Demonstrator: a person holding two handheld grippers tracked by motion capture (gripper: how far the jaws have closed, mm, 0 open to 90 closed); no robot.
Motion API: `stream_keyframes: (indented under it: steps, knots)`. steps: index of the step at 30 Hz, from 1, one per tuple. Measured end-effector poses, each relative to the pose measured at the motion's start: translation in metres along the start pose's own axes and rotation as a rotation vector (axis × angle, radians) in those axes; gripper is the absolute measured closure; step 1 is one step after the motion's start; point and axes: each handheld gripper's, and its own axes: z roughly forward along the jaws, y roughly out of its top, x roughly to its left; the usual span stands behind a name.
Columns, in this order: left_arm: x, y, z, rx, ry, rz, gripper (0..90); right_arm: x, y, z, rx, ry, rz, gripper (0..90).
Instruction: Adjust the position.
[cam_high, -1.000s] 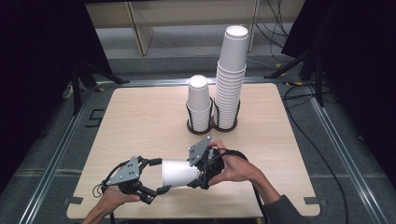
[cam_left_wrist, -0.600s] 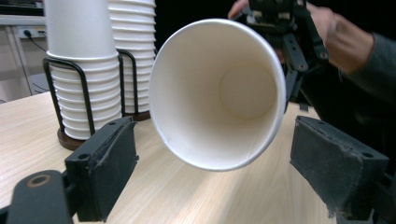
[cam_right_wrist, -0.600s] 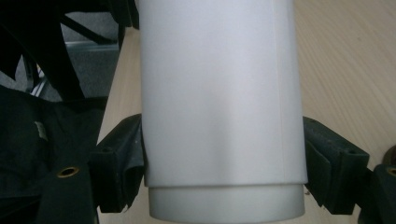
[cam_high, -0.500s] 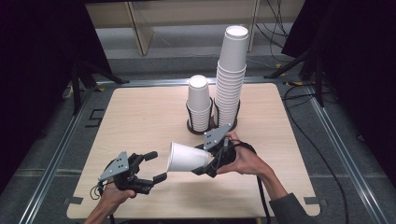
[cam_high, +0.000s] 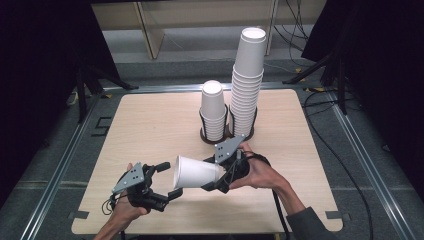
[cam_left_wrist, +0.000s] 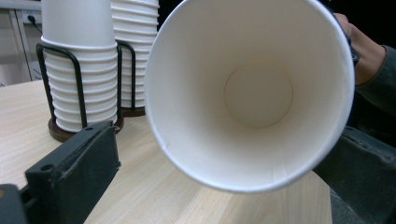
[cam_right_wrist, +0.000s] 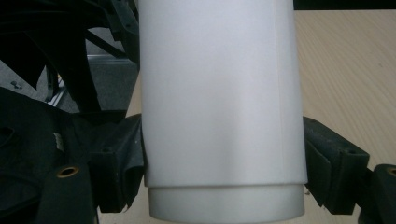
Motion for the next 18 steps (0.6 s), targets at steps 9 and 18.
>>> stream_keyframes:
  steps: [9, 18]
  knots:
    - [-0.005, 0.000, 0.006, -0.006, -0.026, 0.000, 0.1, 0.002, 0.002, 0.012, -0.003, 0.039, -0.006, 23.7]
    - [-0.002, 0.000, 0.003, -0.062, -0.079, 0.004, 2.4, 0.002, 0.002, 0.020, -0.013, 0.058, -0.022, 23.6]
